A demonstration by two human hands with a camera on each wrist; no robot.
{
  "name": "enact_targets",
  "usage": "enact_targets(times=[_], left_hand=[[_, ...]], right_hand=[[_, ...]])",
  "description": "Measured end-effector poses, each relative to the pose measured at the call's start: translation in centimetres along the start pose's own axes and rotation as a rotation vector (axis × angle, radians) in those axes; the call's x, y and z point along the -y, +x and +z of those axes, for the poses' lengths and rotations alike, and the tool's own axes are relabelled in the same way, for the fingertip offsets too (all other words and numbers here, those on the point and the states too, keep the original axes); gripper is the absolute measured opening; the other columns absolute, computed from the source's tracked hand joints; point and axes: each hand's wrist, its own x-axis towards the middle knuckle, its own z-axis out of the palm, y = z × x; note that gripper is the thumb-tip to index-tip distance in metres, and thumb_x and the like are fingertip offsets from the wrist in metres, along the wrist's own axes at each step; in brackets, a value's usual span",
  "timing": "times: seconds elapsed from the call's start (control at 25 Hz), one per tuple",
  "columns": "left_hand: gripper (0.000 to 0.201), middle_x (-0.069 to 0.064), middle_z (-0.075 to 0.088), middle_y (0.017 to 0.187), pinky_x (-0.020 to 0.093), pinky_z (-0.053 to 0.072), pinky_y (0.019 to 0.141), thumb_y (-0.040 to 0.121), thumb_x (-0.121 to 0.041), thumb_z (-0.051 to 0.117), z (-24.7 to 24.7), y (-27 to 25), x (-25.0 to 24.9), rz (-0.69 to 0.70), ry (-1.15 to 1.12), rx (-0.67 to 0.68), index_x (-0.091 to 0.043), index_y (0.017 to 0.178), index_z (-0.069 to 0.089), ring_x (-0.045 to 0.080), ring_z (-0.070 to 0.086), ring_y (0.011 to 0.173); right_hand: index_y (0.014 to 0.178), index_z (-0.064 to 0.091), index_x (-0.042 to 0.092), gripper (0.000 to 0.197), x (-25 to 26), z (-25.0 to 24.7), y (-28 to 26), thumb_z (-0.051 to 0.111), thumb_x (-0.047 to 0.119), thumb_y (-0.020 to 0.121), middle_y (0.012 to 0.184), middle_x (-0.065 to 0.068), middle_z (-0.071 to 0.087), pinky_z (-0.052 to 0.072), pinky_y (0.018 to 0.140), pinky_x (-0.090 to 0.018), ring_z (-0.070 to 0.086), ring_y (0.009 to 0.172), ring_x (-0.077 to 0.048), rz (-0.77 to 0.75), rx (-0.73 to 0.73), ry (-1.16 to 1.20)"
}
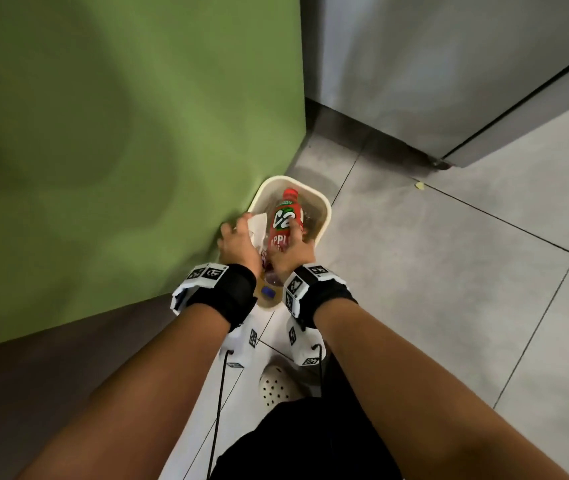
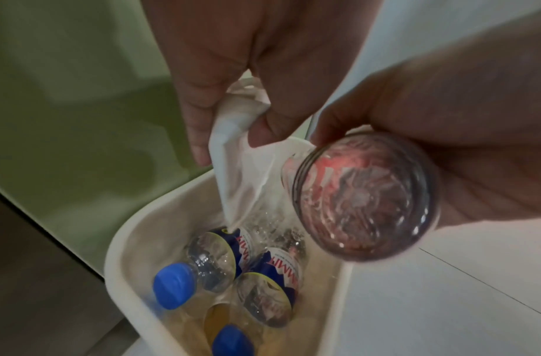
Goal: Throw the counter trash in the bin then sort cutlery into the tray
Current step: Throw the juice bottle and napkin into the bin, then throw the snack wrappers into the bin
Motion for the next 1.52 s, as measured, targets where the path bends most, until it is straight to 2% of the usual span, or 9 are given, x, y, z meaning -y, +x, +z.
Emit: enact_targets(times=[0.08,0.16,0.32,0.48,0.68,0.92,1.04,1.2,1.52], left_hand=[[0.079,0.016,0.018,0.155,0.031,0.027,0.114,0.085,-0.003,0.057,0.9,0.8,0.8,0.043,-0.013,0.122,-0.018,0.15,0.015,0.029,0.032,0.139],[0.086,0.012,0.011,0.159,0.028,0.024,0.117,0.082,-0.005,0.062,1.0,0.3,2.0,0.041,-0.038,0.209,-0.014,0.151,0.012,0.026,0.027,0.143],[0.067,0.013,0.031,0.152,0.023,0.025,0.113,0.083,-0.003,0.058,-2.4,-4.6,2.4,-0.014,-0.129,0.14,-0.01,0.145,0.034,0.026,0.036,0.138],[0.049,0.011,0.049,0.139,0.018,0.031,0.099,0.086,-0.008,0.057,-8.5,-10.9,0.5,-0.027,-0.174,0.112,-0.015,0.134,0.05,0.026,0.051,0.123],[0.039,0.008,0.06,0.128,0.019,0.039,0.088,0.086,-0.013,0.059,-18.2,-19.6,-3.0,0.027,-0.284,0.109,-0.017,0.125,0.058,0.024,0.059,0.111],[0.039,0.006,0.061,0.127,0.028,0.047,0.098,0.084,-0.005,0.058,-28.8,-28.7,-6.2,0.025,-0.569,-0.016,-0.014,0.122,0.06,0.024,0.06,0.102],[0.039,0.005,0.062,0.125,0.025,0.043,0.097,0.084,-0.007,0.058,-32.9,-33.0,-6.6,0.041,-0.58,-0.035,-0.012,0.123,0.059,0.018,0.059,0.096],[0.034,0.003,0.066,0.117,0.015,0.038,0.087,0.084,-0.007,0.058,-39.5,-39.4,-5.4,0.041,-0.551,-0.121,-0.01,0.118,0.063,0.016,0.06,0.105],[0.019,-0.011,0.059,0.089,0.014,0.039,0.063,0.086,-0.02,0.061,-49.1,-48.6,3.7,-0.101,-0.722,-0.529,-0.024,0.105,0.064,0.006,0.052,0.07]], right_hand=[[0.144,0.003,0.045,0.074,-0.1,-0.2,0.7,0.047,0.048,0.086,0.157,-0.006,0.005,0.029,0.114,-0.048,0.027,0.134,-0.044,0.026,0.025,-0.177],[0.145,0.011,0.039,0.068,-0.7,-1.0,0.2,0.047,0.044,0.087,0.157,-0.006,0.012,0.023,0.115,-0.046,0.024,0.136,-0.042,0.041,0.062,-0.23],[0.132,0.045,0.018,0.05,-0.9,-4.0,-4.7,0.056,0.03,0.085,0.131,-0.013,0.047,0.04,0.105,-0.039,0.047,0.122,-0.035,-0.029,0.017,-0.28],[0.125,0.053,0.014,0.037,1.5,-7.6,-12.2,0.051,0.021,0.088,0.125,-0.01,0.058,0.043,0.094,-0.029,0.055,0.116,-0.029,-0.06,0.022,-0.275],[0.109,0.062,0.011,0.027,6.9,-11.0,-22.2,0.049,0.019,0.087,0.115,-0.017,0.065,0.047,0.092,-0.035,0.059,0.108,-0.034,-0.327,-0.021,-0.486],[0.116,0.058,0.013,0.031,15.0,-13.8,-33.0,0.047,0.018,0.088,0.12,-0.016,0.062,0.048,0.094,-0.035,0.06,0.11,-0.032,-0.602,-0.02,-0.674],[0.115,0.059,0.016,0.029,18.1,-14.6,-37.9,0.048,0.016,0.088,0.113,-0.016,0.066,0.05,0.092,-0.034,0.062,0.103,-0.031,-0.712,0.042,-0.72],[0.112,0.063,0.011,0.028,22.6,-14.8,-45.9,0.046,0.008,0.089,0.103,-0.017,0.069,0.041,0.072,-0.02,0.056,0.078,-0.02,-0.927,0.206,-0.766],[0.111,0.063,0.013,0.026,30.1,-7.9,-57.1,0.05,0.013,0.088,0.085,-0.001,0.06,0.034,0.074,-0.018,0.052,0.082,-0.014,-1.286,0.285,-0.802]])
